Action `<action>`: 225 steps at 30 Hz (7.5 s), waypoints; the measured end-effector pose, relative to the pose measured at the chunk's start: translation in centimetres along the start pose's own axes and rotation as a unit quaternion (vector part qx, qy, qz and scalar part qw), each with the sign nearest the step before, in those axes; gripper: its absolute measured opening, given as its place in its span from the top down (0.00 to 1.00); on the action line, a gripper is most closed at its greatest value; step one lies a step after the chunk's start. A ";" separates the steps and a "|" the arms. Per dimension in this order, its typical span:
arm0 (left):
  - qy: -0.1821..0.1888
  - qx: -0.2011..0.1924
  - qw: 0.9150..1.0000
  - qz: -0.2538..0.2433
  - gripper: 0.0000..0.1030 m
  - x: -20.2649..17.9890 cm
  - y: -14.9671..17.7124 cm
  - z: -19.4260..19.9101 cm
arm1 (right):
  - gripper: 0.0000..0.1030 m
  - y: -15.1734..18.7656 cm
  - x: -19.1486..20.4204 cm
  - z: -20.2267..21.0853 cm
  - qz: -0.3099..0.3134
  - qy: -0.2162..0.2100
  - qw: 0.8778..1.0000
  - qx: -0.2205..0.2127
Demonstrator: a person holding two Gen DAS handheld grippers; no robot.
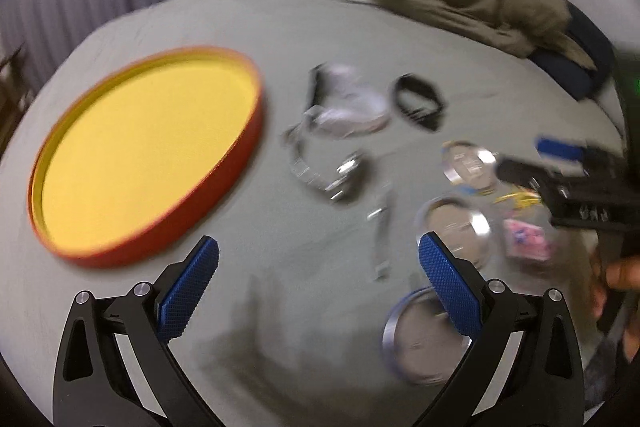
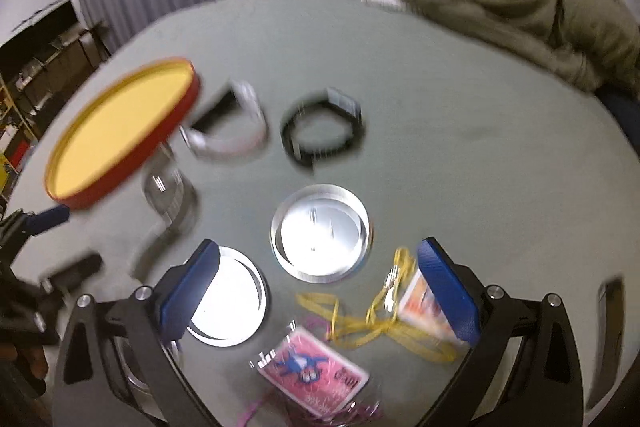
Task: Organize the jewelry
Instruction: 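Grasp the white sports band with the left tool while the right tool grasps the black fitness band, then carry both bands over the yellow tray and open both tools to drop them, then move the left tool to the silver mesh-strap watch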
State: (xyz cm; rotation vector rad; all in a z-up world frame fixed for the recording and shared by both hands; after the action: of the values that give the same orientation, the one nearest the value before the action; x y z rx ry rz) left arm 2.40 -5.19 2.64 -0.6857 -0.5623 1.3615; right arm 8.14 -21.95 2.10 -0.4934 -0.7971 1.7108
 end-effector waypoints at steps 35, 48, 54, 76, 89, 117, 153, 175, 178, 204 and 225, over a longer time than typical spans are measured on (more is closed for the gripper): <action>-0.015 0.094 0.995 0.011 0.05 -0.3 -11.9 -17.7 | 0.07 -9.9 -4.4 -10.6 0.020 -0.018 0.998 0.063; -0.009 0.143 0.990 -0.011 0.28 -0.7 -9.9 -19.5 | 0.37 -5.9 -4.6 -14.1 0.019 -0.020 0.994 0.110; 0.007 0.137 0.991 0.003 0.38 -0.2 -10.1 -19.1 | 0.40 -5.6 -4.5 -14.2 0.026 -0.010 0.994 0.102; 0.077 0.088 0.993 0.009 0.71 0.7 -10.9 -14.7 | 0.88 -6.1 -3.5 -11.7 -0.010 -0.004 0.998 0.065; 0.109 0.046 0.993 0.026 0.72 1.6 -13.7 -10.4 | 0.88 -9.1 -2.6 -8.6 -0.024 -0.004 0.999 0.024; 0.006 0.000 0.993 0.116 0.72 26.3 -12.6 -3.7 | 0.88 -19.3 24.6 -12.5 0.092 -0.106 0.990 0.003; 0.001 0.054 0.972 0.228 0.63 35.0 -4.6 -7.1 | 0.86 -13.5 33.2 -21.8 0.166 -0.122 0.973 0.100; -0.016 -0.010 0.971 0.237 0.09 36.0 -8.3 -2.0 | 0.12 -18.7 29.6 -15.6 0.122 -0.111 0.986 0.030; -0.012 -0.018 0.975 0.222 0.08 34.6 -9.8 -1.3 | 0.12 -19.4 29.1 -14.0 0.118 -0.108 0.987 0.016; 0.108 -0.021 0.992 0.058 0.05 9.8 -15.1 2.7 | 0.12 -17.1 8.3 0.6 0.005 0.000 1.000 -0.028; 0.167 0.108 0.977 -0.076 0.05 -2.3 -5.3 -4.2 | 0.12 -1.1 -7.1 -0.6 -0.172 0.115 0.975 0.077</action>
State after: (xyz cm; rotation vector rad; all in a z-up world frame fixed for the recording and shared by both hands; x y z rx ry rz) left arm 8.75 -8.34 3.64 -0.6624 -0.1899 1.1139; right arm 11.28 -28.43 1.94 -0.4105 -0.5405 1.3537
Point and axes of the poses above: each gripper's, at about its wrist camera, not at the fingertips, and z roughly against the way its jaws point, x to its left, y to its underside, the point moved 6 cm from there along -z, roughly the way its jaws point, and after that the axes turned 7 degrees about -x, right-handed, at the moved point
